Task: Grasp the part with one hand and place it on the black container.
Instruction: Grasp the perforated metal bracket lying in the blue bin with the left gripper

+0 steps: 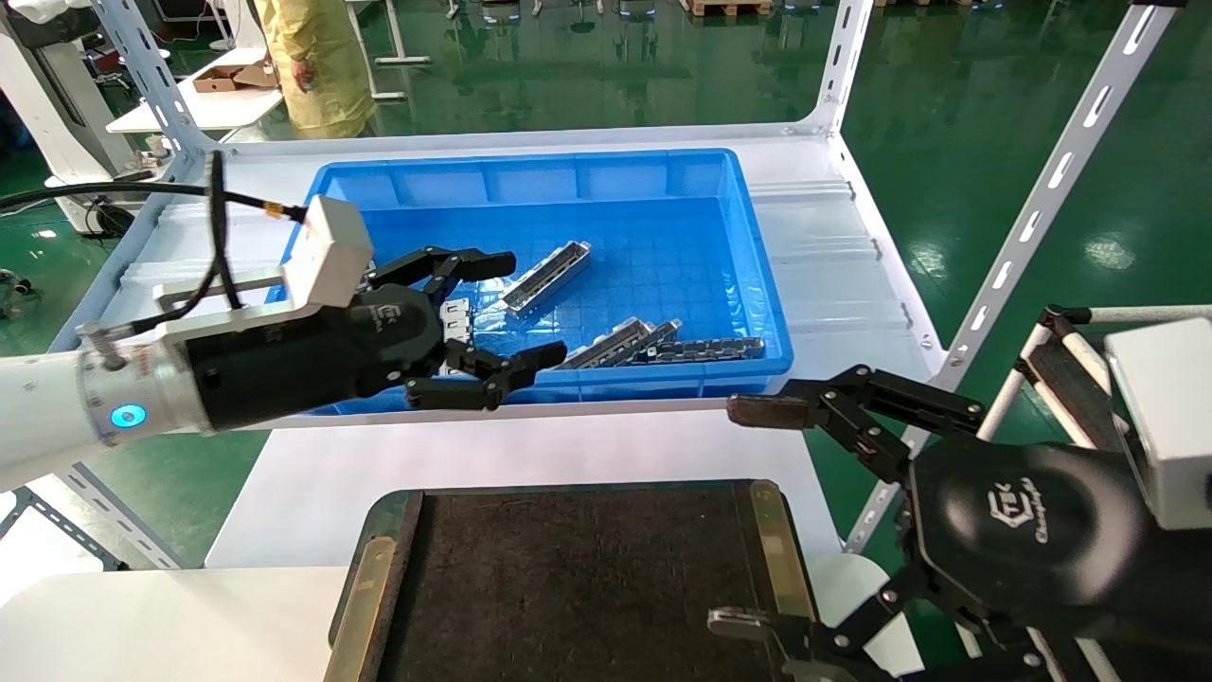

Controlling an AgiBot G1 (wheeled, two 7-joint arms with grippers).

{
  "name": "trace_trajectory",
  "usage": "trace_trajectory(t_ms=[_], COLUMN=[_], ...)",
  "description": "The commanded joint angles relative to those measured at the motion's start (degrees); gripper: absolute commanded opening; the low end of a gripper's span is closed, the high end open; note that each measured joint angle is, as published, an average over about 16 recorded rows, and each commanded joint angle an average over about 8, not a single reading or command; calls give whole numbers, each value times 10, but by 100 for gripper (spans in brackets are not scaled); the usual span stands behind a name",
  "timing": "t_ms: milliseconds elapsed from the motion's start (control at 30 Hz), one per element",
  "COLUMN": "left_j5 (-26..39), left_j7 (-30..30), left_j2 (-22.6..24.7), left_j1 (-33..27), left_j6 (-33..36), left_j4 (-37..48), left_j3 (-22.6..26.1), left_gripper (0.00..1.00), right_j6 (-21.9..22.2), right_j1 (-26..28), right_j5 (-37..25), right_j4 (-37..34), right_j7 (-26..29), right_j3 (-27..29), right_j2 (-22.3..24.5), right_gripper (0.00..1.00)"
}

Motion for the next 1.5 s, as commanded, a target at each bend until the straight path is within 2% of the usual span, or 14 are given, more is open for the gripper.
trace_trajectory(t_ms=[33,533,900,967,1000,1167,1233,1267,1500], left_j5=[11,55,62,62,62,62,62,62,63], left_j7=[15,132,181,184,186,188,188,188,185], left_j2=[18,124,189,197,201,213,216,218,223], left_j1=[-15,-107,-138,-140,-140,-140,-138,-137,-129], left_j6=[-11,-114,-265,-285,-292,-313,-317,-319,-330], left_j4=[35,277,369,377,380,389,390,390,385], left_j3=[4,18,16,16,16,16,16,17,18], left_gripper=[100,100,100,95,86,24,4,0,0], right_j6=[0,0,0,0,0,0,0,0,0], right_j1=[0,0,0,0,0,0,0,0,0], right_j5=[0,0,0,0,0,0,0,0,0], right_j4=[0,0,0,0,0,0,0,0,0], right_j7=[0,0,0,0,0,0,0,0,0], right_j3=[0,0,0,0,0,0,0,0,-1], right_j2=[0,0,0,0,0,0,0,0,0], right_gripper=[100,100,100,98,90,28,5,0,0])
